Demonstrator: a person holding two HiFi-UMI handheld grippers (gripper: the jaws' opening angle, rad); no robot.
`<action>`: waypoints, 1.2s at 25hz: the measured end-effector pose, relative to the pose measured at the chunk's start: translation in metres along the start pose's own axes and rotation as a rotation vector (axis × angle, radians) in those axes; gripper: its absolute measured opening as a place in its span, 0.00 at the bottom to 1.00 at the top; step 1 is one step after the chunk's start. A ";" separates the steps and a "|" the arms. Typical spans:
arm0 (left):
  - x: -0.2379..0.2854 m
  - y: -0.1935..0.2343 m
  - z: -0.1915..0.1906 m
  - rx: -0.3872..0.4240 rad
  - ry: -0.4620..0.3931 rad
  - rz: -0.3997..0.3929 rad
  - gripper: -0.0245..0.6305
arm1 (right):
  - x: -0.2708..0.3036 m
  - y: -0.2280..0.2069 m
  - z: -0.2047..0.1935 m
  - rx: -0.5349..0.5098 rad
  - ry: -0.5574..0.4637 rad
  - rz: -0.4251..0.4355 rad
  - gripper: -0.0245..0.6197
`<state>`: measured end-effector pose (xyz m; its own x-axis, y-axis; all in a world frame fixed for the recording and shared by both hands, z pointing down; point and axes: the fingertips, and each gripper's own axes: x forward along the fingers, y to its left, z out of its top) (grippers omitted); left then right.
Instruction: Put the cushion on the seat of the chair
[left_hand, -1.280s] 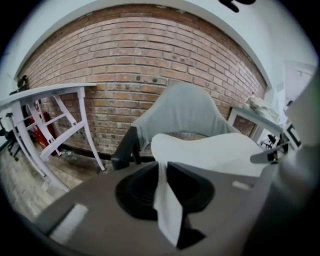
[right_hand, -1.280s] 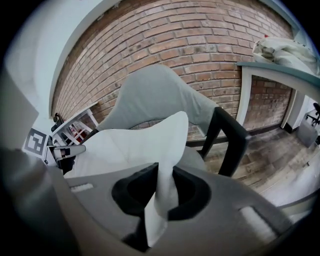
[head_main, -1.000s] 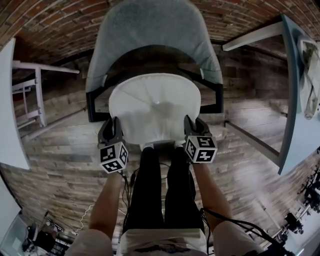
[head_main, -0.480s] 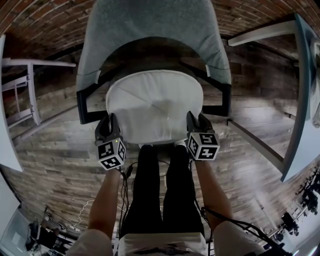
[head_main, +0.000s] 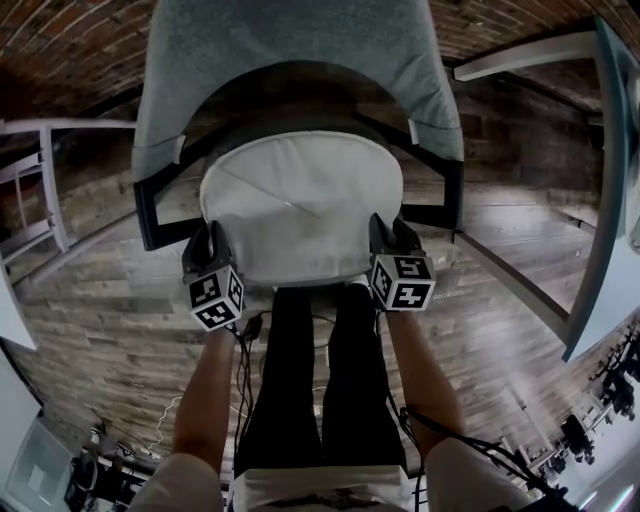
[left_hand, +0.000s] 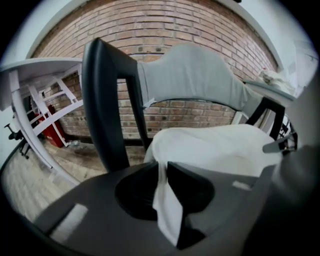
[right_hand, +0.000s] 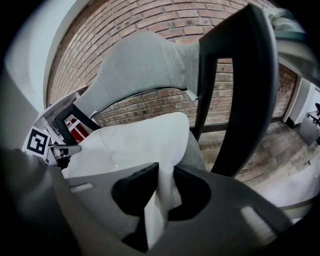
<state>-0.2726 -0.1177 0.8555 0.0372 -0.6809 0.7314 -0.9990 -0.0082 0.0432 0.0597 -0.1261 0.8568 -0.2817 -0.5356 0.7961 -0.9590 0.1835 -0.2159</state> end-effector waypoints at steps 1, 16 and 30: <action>0.002 0.001 -0.002 -0.006 0.005 0.001 0.11 | 0.003 -0.002 -0.001 0.002 0.004 -0.005 0.11; 0.010 0.001 -0.011 0.000 0.059 -0.026 0.11 | 0.007 -0.006 -0.004 0.035 0.013 -0.018 0.16; -0.009 0.004 -0.010 -0.023 0.089 -0.016 0.18 | -0.014 -0.012 0.010 0.038 -0.006 -0.081 0.34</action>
<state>-0.2771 -0.1045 0.8563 0.0562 -0.6133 0.7878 -0.9975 -0.0008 0.0705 0.0749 -0.1293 0.8429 -0.2034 -0.5523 0.8084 -0.9791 0.1083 -0.1724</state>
